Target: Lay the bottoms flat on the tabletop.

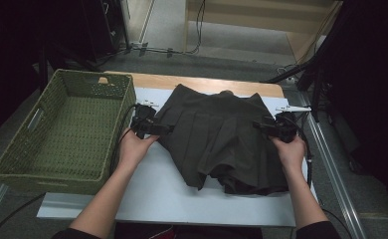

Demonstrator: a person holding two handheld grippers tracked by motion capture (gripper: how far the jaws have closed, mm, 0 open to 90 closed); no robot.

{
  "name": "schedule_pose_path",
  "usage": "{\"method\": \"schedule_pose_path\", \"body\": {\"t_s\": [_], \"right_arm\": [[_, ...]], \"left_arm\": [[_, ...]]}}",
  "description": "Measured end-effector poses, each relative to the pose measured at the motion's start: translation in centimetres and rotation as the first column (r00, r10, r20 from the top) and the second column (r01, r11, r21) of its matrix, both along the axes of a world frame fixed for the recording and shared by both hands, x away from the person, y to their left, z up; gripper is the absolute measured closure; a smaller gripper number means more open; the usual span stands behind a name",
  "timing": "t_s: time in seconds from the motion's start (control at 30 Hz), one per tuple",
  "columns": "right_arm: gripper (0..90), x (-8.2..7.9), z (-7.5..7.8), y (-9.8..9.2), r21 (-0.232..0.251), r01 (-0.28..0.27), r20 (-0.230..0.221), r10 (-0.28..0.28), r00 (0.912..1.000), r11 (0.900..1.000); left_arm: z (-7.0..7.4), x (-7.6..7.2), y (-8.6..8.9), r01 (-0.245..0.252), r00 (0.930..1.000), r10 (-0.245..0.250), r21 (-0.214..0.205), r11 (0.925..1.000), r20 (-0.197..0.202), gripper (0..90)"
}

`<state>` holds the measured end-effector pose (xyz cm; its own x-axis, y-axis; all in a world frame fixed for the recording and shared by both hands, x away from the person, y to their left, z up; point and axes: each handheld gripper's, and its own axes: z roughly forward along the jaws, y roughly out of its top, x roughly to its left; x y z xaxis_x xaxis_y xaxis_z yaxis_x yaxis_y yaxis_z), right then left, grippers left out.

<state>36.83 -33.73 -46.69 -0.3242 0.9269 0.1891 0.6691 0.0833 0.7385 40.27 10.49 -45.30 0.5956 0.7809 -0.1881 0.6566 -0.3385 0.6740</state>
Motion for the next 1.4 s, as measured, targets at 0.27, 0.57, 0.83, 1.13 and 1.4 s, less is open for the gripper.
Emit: {"method": "schedule_pose_path", "body": {"t_s": [0.27, 0.57, 0.83, 1.13, 1.4], "right_arm": [[27.6, -0.6, 0.0, 0.6, 0.028, -0.005, 0.006, 0.005, 1.0, 0.9996], [27.1, -0.7, 0.2, 1.5, 0.034, -0.012, 0.01, 0.011, 0.9999, 0.9994], [30.3, -1.0, 0.3, 2.9, 0.01, -0.029, 0.001, 0.029, 0.9996, 0.9995], [36.3, -1.2, 0.8, 4.1, -0.002, -0.052, 0.002, 0.052, 0.9986, 0.9986], [38.3, -1.5, 1.5, 4.9, -0.015, -0.059, 0.025, 0.06, 0.9979, 0.9981]], "left_arm": [[-1.3, -1.1, 0.4, -0.037, 0.999, 0.038, 0.012, 0.9992, -0.023, 25.5], [-3.6, -1.0, -1.1, -0.042, 0.9982, 0.044, 0.046, 0.998, -0.04, 27.1], [-4.5, -1.0, -1.0, -0.022, 0.9972, 0.018, -0.051, 0.9984, -0.072, 70.5], [-1.3, -1.4, -1.5, 0.01, 0.9991, -0.016, -0.147, 0.989, -0.039, 80.7], [0.3, -2.8, -4.1, 0.08, 0.9961, -0.074, -0.133, 0.9879, 0.048, 80.5]]}}
